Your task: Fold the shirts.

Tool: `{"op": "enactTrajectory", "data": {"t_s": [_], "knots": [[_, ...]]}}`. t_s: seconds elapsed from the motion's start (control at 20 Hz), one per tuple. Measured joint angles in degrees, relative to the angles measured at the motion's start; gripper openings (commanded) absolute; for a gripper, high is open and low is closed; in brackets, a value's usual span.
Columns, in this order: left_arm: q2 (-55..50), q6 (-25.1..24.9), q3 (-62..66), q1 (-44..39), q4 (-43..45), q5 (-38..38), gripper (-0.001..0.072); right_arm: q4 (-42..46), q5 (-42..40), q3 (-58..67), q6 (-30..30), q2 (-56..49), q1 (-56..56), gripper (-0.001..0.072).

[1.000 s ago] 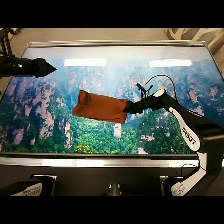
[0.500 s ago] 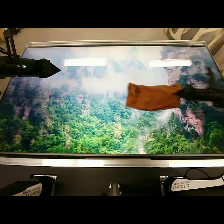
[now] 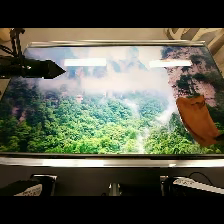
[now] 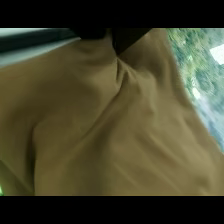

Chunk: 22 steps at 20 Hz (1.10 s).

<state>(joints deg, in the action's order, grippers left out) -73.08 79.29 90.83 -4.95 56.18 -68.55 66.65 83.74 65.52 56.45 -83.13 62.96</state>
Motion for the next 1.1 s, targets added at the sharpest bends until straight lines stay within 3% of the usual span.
{"op": "enactTrajectory", "data": {"t_s": [0.45, 0.5, 0.6, 0.8, 1.0, 1.1], "knots": [[-0.1, -1.3, 0.0, -0.6, 0.0, 0.3, 0.0024, 11.2, -5.3, -14.5, 2.5, 7.3, 3.1, 0.0029], [-0.1, -1.3, 0.0, -0.6, 0.0, 0.4, 0.0024, 11.8, -5.4, -15.4, 3.4, 7.6, 3.2, 0.0143], [-0.1, -1.4, 0.0, -0.6, 0.0, 0.4, 0.0024, 12.7, -5.9, -16.6, 5.1, 8.1, 3.3, 0.0521], [-0.1, -1.5, 0.0, -0.6, 0.0, 0.6, 0.0024, 13.1, -6.6, -12.5, 6.1, 9.5, 3.3, 0.0559], [-0.1, -1.1, 0.4, -0.3, 0.7, 0.9, 0.0021, 13.0, -4.7, 4.1, 7.3, 10.6, 3.3, 0.0554], [-0.3, 1.8, 1.7, 0.0, 6.3, 1.8, 0.0021, 12.0, -5.3, 14.0, 7.8, 10.8, 2.3, 0.0545]]}}
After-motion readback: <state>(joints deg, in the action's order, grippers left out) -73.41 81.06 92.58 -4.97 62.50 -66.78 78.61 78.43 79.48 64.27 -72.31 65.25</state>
